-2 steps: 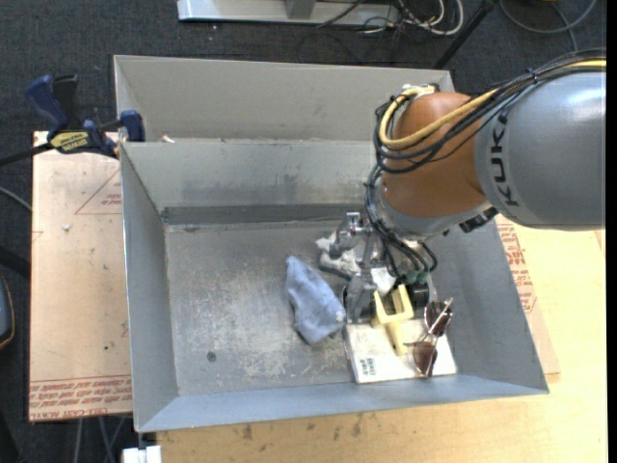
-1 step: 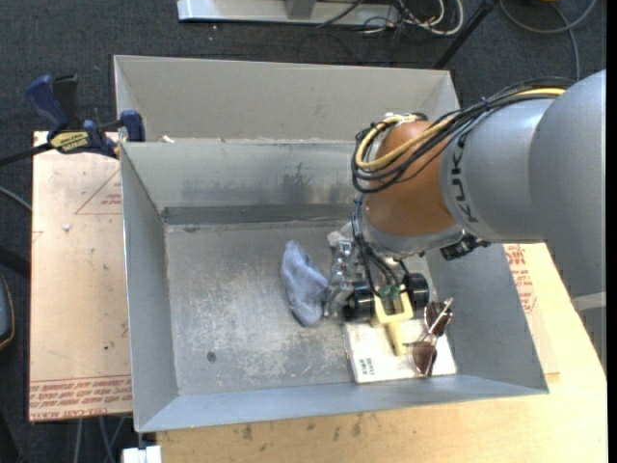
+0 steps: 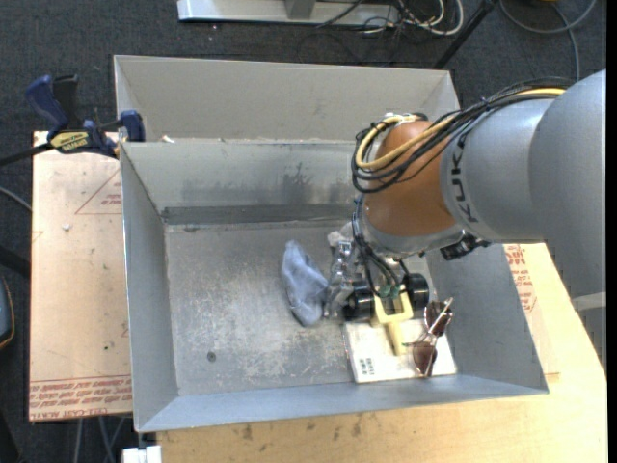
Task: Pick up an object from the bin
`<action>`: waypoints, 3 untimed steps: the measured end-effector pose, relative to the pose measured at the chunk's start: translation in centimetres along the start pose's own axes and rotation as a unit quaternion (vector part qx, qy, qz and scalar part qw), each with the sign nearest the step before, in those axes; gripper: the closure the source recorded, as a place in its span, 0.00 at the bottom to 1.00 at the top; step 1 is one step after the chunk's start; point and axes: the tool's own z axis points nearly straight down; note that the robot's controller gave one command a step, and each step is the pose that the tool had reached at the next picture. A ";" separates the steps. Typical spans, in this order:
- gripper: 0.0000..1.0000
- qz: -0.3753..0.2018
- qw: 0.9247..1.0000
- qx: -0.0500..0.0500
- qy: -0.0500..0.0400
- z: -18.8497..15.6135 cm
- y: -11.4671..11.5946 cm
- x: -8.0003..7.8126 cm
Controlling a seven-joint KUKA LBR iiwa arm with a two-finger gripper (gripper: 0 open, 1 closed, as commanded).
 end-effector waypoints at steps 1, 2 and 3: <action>1.00 0.000 1.000 0.000 0.000 0.0 0.0 0.0; 1.00 -0.004 1.000 0.001 0.000 -7.5 0.8 -0.5; 1.00 -0.004 1.000 0.001 0.000 -7.5 0.8 -0.5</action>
Offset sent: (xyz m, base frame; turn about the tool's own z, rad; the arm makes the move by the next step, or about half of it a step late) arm 0.0055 0.0065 0.0750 -0.0067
